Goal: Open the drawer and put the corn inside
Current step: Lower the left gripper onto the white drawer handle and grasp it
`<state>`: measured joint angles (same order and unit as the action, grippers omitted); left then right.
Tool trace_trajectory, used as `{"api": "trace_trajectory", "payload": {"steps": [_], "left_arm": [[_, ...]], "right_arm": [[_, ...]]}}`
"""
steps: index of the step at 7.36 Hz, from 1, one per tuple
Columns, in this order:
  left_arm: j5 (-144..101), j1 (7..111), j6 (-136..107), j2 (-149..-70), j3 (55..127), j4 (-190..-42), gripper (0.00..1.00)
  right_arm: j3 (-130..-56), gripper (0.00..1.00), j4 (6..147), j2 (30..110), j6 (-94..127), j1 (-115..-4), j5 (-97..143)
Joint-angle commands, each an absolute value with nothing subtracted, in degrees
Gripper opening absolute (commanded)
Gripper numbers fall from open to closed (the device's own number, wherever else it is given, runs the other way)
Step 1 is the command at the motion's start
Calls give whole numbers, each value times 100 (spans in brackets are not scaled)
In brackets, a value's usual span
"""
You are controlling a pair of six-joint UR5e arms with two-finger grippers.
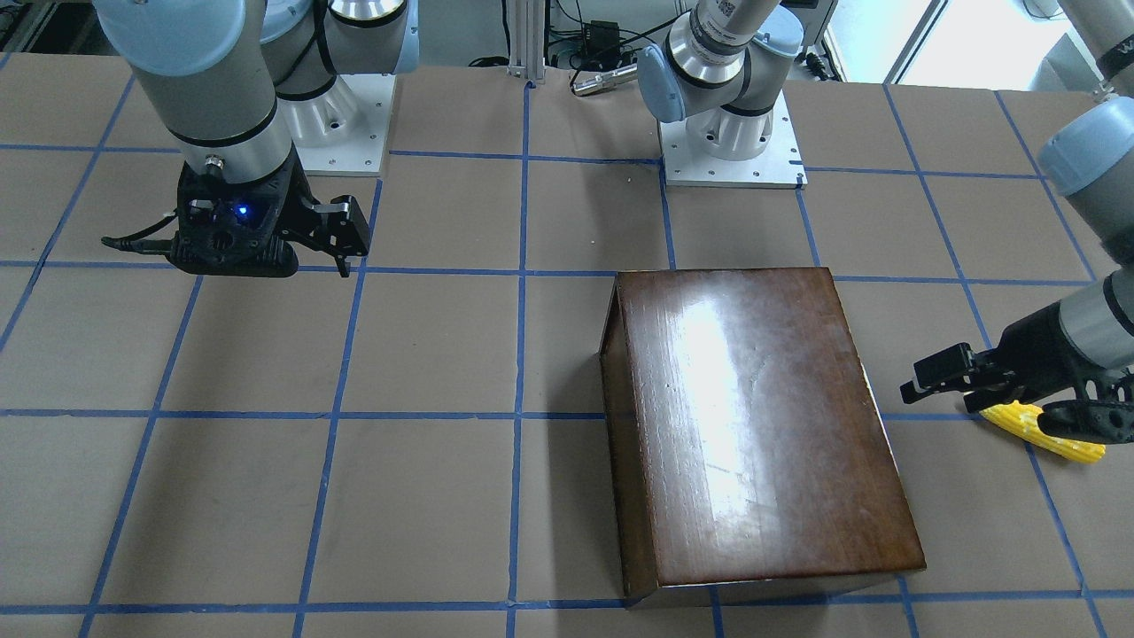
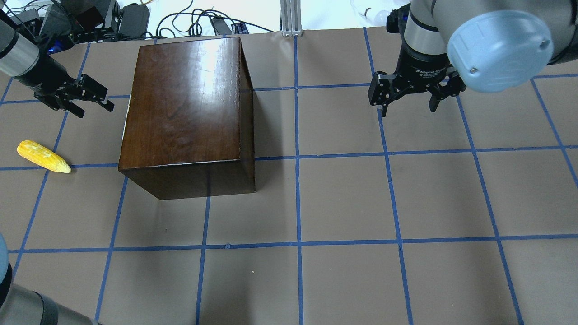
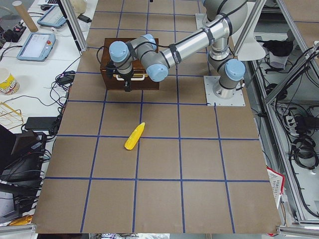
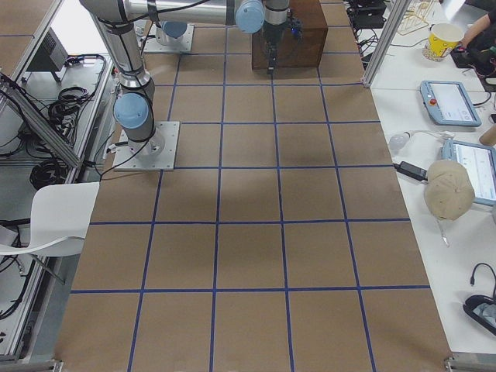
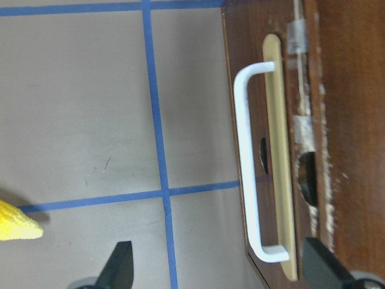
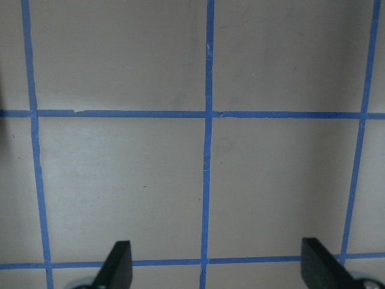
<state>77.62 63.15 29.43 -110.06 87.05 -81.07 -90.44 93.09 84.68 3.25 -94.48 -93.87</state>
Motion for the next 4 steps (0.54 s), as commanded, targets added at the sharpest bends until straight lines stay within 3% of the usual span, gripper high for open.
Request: {"api": "trace_trajectory", "payload": {"steps": [1, 4], "left_arm": [[7491, 6310, 2936, -11126, 8771, -8103, 100], [7374, 6302, 2935, -11197, 8850, -8103, 100]], "right_arm": [[-9044, 100, 9308, 8464, 325, -9448, -9387], [-9035, 100, 9308, 8464, 325, -9448, -9387]]}}
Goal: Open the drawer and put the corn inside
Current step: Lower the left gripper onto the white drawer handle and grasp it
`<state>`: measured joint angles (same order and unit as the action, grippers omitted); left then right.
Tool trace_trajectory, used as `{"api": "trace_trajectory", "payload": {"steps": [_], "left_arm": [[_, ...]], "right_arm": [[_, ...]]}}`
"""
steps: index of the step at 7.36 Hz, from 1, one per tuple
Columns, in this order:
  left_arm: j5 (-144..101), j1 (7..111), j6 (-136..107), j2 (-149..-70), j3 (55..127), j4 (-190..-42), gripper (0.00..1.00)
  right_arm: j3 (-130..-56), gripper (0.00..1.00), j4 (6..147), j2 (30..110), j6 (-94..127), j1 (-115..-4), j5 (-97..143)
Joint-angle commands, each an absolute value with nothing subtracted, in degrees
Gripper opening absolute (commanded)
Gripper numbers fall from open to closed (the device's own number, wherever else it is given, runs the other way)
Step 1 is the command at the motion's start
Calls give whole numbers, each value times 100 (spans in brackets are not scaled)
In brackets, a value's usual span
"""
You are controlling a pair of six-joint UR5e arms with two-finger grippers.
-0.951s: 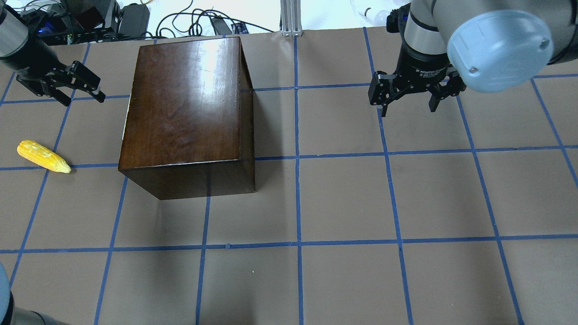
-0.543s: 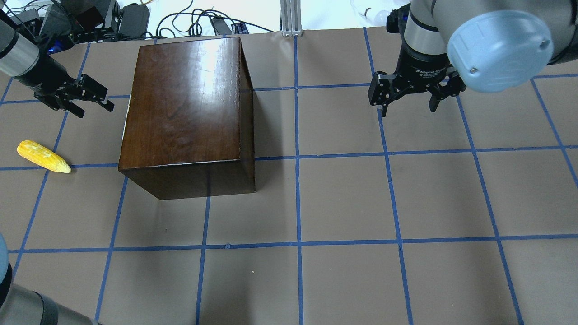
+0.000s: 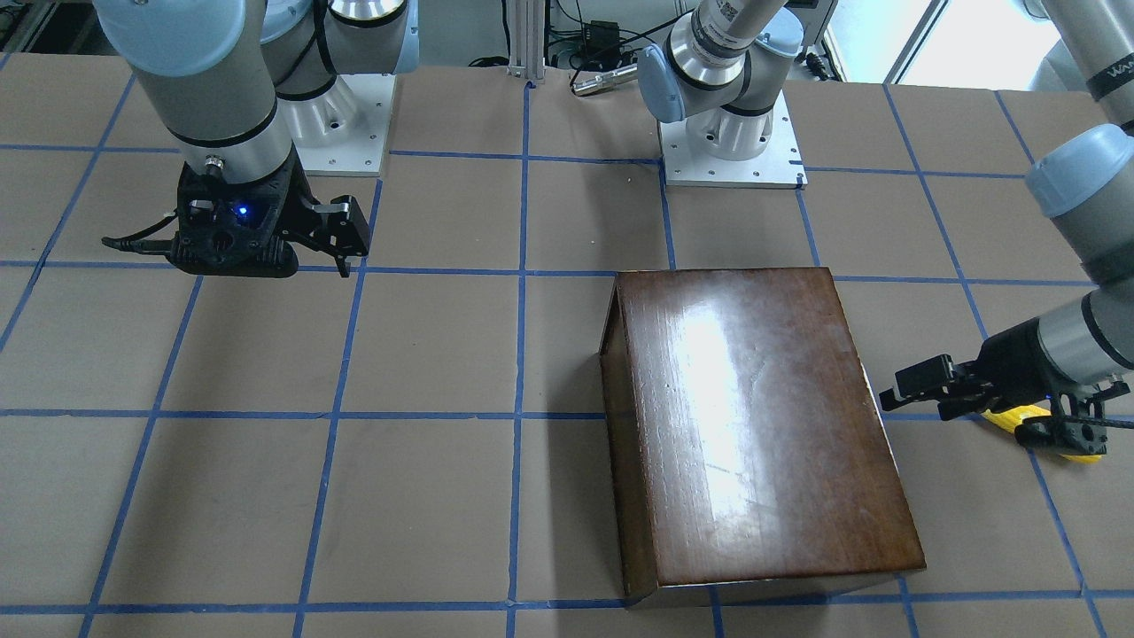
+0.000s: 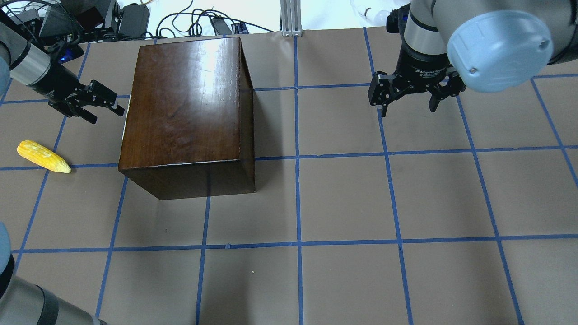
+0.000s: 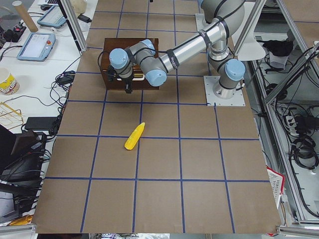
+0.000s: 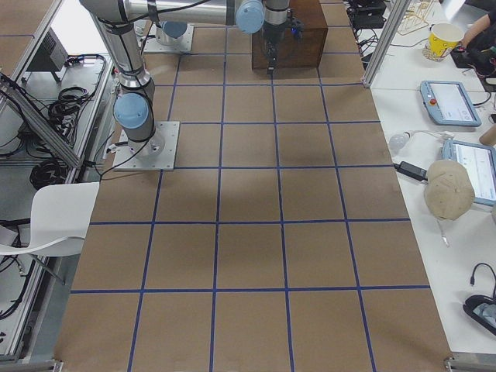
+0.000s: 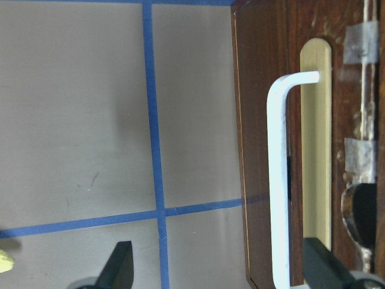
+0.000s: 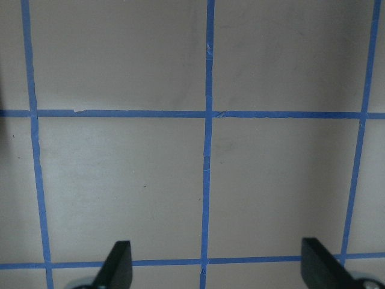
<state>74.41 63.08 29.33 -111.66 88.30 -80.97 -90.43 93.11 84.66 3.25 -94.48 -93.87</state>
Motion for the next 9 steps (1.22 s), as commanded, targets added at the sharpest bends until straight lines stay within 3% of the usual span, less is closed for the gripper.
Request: {"api": "trace_trajectory", "payload": {"steps": [1, 9], "left_arm": [[7348, 6310, 2927, -11241, 8851, -8095, 100], [7007, 6311, 2918, -11505, 8886, -7998, 100]], "right_arm": [[-9035, 100, 9316, 8464, 325, -9448, -9387], [-9044, 100, 9308, 8464, 325, -9448, -9387]]}}
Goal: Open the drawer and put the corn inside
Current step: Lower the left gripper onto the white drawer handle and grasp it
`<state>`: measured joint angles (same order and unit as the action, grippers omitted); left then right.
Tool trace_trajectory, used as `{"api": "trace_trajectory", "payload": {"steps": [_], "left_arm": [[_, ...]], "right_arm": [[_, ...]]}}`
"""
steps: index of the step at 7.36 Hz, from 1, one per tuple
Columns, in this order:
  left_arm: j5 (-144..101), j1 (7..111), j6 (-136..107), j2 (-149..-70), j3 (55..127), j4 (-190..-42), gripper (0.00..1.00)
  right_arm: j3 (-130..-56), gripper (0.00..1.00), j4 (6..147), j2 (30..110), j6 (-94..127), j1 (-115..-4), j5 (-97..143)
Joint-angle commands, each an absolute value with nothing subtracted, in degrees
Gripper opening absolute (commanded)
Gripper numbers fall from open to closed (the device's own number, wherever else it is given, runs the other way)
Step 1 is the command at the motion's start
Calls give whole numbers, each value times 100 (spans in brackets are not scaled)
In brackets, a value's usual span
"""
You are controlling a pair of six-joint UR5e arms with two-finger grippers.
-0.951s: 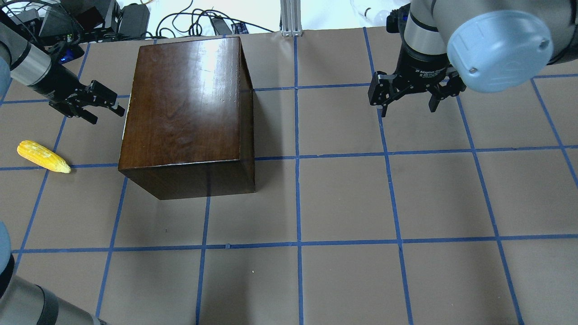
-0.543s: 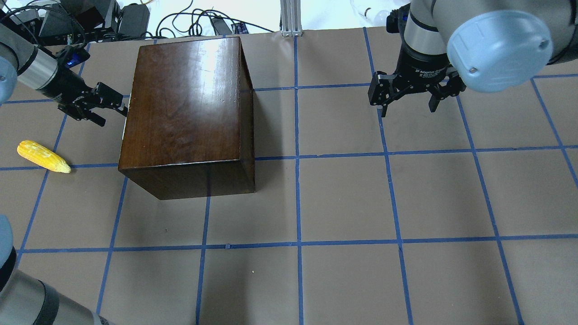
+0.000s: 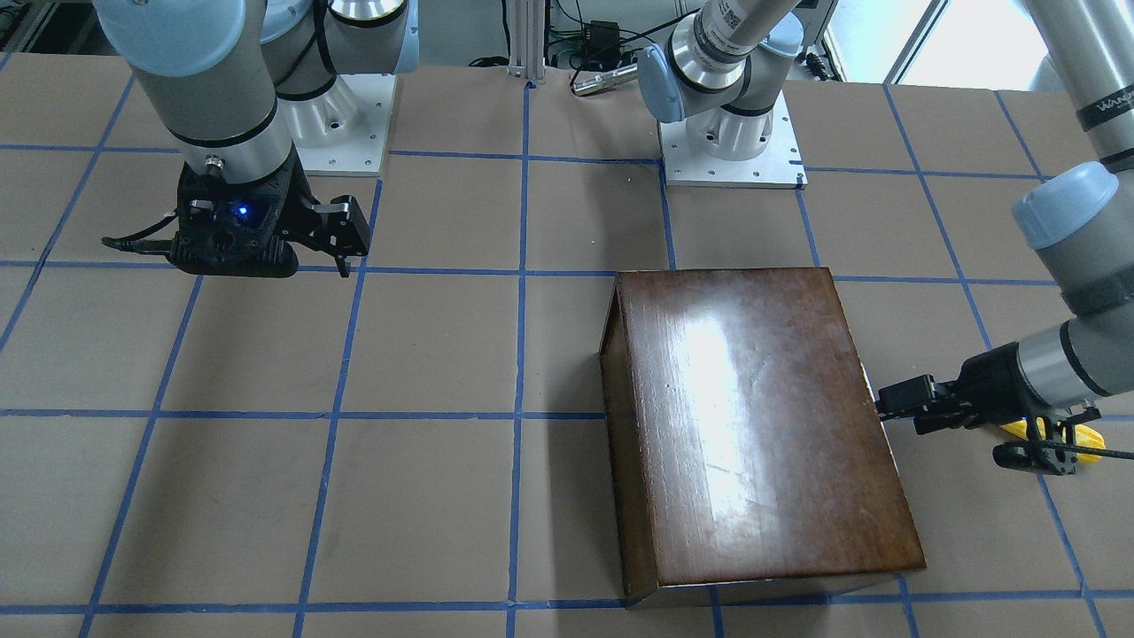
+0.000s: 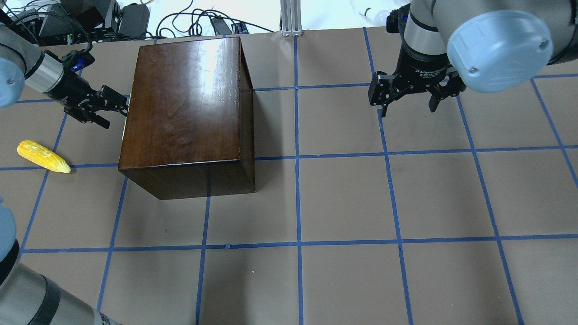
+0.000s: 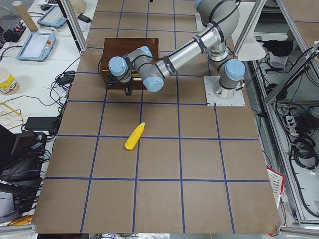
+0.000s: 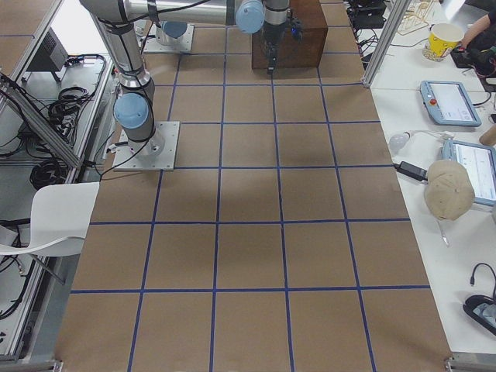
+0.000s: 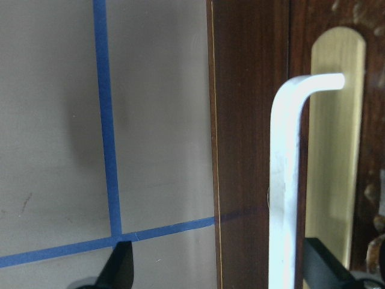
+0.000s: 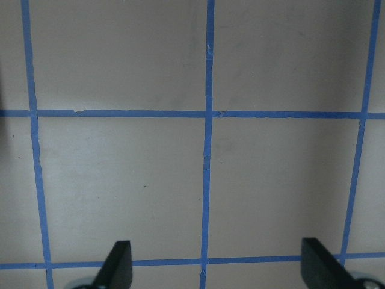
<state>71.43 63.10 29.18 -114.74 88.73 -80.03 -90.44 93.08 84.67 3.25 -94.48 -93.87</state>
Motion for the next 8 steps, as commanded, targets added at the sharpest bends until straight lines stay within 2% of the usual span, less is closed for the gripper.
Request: {"api": "trace_trajectory", "payload": {"steps": [1, 8], "left_arm": [[7005, 6302, 2918, -11540, 8886, -7998, 100], [7119, 6302, 2918, -11575, 8886, -7700, 100]], "right_arm": [[-9044, 100, 9316, 8473, 325, -9448, -9387], [-9044, 100, 9308, 8464, 325, -9448, -9387]]}}
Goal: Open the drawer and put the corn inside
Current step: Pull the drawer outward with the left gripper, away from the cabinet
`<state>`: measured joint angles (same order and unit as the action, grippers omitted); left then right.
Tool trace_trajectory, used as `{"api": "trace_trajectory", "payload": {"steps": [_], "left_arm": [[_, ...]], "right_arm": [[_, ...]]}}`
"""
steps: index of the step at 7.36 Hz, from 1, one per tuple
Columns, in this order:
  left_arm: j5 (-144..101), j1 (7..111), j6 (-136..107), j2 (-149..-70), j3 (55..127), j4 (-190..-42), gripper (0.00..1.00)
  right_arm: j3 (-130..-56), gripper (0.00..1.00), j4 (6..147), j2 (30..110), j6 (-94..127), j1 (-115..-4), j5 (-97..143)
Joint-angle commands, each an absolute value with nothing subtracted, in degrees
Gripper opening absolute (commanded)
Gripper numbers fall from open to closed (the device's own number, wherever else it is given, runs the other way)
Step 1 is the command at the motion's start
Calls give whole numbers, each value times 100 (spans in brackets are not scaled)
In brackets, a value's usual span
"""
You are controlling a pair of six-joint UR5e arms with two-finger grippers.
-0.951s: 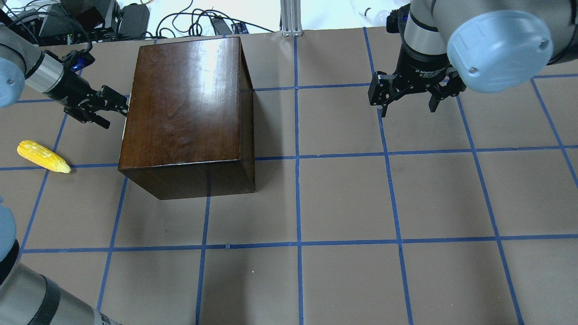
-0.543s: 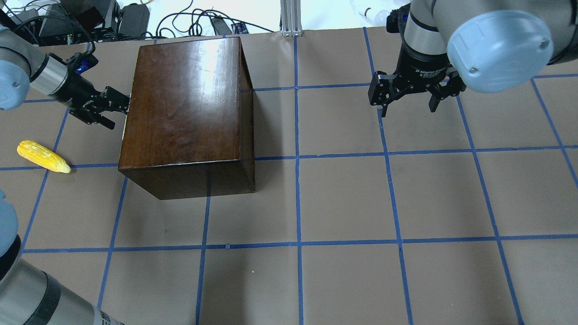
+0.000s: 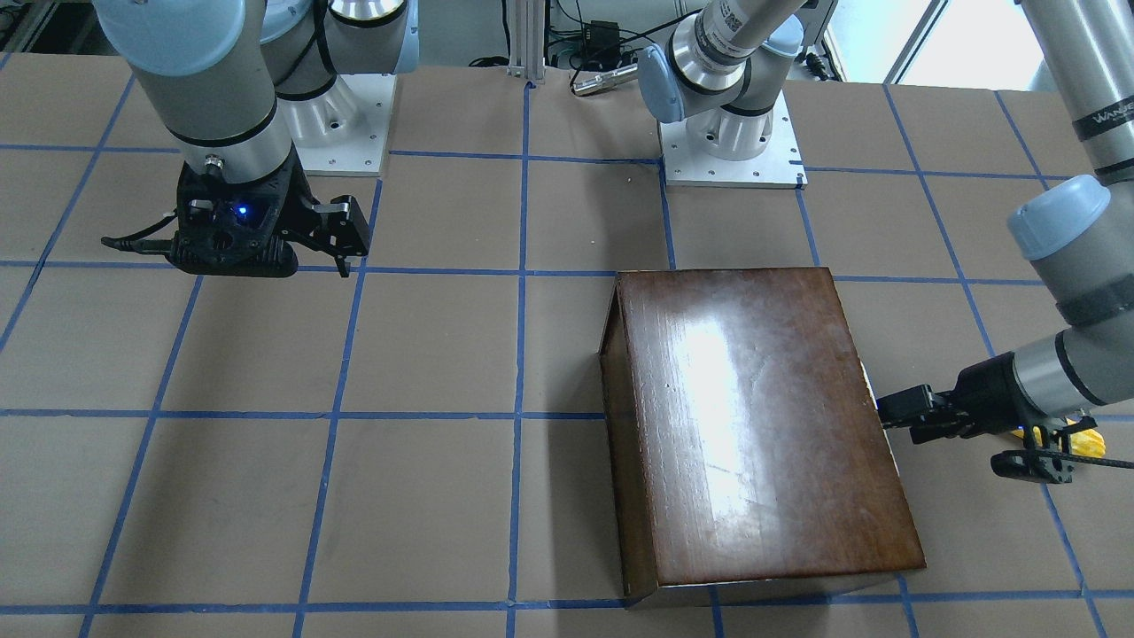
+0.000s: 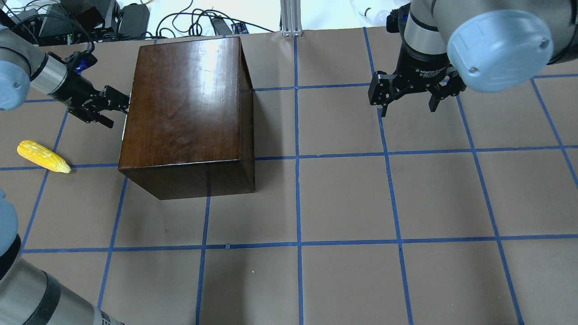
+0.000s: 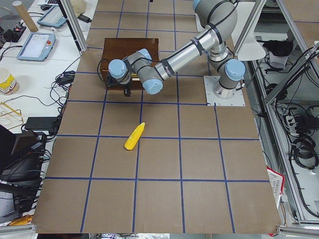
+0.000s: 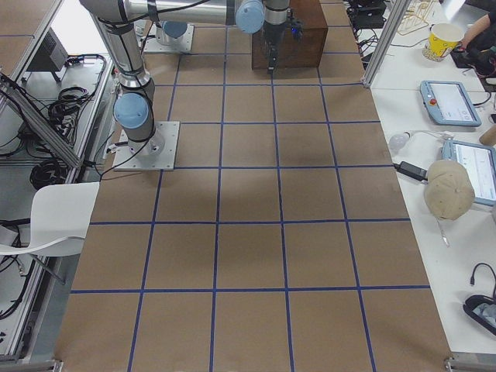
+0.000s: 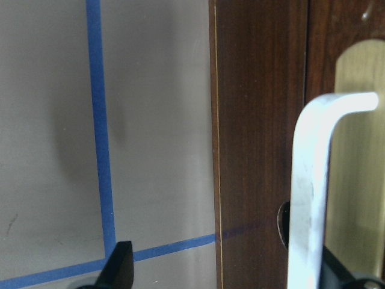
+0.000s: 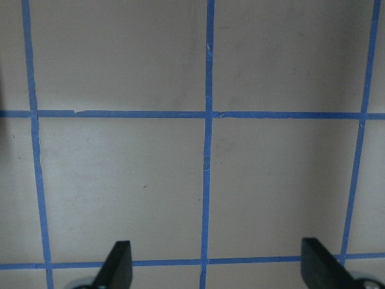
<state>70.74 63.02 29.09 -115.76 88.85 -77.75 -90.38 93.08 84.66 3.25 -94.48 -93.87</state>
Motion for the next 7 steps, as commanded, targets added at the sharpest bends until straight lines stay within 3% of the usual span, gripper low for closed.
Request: {"api": "trace_trajectory", "payload": {"steps": [1, 7], "left_arm": [[7250, 6302, 2901, -11575, 8894, -7699, 100], [7662, 6038, 2865, -11566, 8825, -7576, 100]], "right_arm": [[-9044, 100, 9308, 8473, 325, -9448, -9387], [-9044, 100, 9316, 8464, 325, -9448, -9387]]}}
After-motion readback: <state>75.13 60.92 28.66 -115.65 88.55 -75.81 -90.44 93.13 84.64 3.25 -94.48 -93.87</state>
